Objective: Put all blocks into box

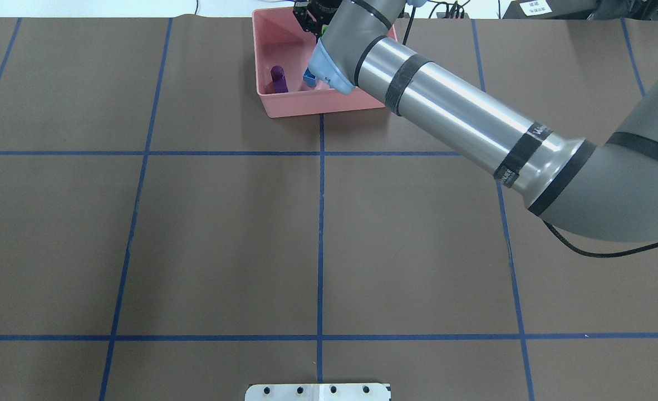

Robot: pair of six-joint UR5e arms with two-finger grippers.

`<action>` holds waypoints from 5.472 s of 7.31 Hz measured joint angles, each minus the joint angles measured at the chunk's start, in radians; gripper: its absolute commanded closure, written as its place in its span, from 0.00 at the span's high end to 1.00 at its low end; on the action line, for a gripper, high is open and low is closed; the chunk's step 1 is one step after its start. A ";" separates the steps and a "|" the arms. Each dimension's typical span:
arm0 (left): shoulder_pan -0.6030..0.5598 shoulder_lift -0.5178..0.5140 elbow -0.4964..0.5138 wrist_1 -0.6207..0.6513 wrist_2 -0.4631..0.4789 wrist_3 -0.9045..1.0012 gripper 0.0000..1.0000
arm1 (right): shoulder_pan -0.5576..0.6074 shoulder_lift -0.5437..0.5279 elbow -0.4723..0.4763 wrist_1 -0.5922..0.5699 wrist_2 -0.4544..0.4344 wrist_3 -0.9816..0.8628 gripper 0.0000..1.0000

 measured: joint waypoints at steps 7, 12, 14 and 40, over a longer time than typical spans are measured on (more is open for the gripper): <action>0.000 0.008 0.001 -0.001 0.000 0.002 1.00 | -0.073 0.018 -0.057 0.081 -0.065 0.106 0.95; 0.002 0.002 0.013 0.000 0.007 -0.006 1.00 | -0.034 0.036 0.004 0.008 0.035 0.095 0.99; 0.001 -0.001 0.020 -0.008 0.013 -0.006 1.00 | 0.030 -0.062 0.246 -0.225 0.098 -0.031 1.00; 0.001 0.005 0.043 -0.116 0.028 -0.002 1.00 | 0.692 -1.643 1.256 -0.243 0.322 -1.241 1.00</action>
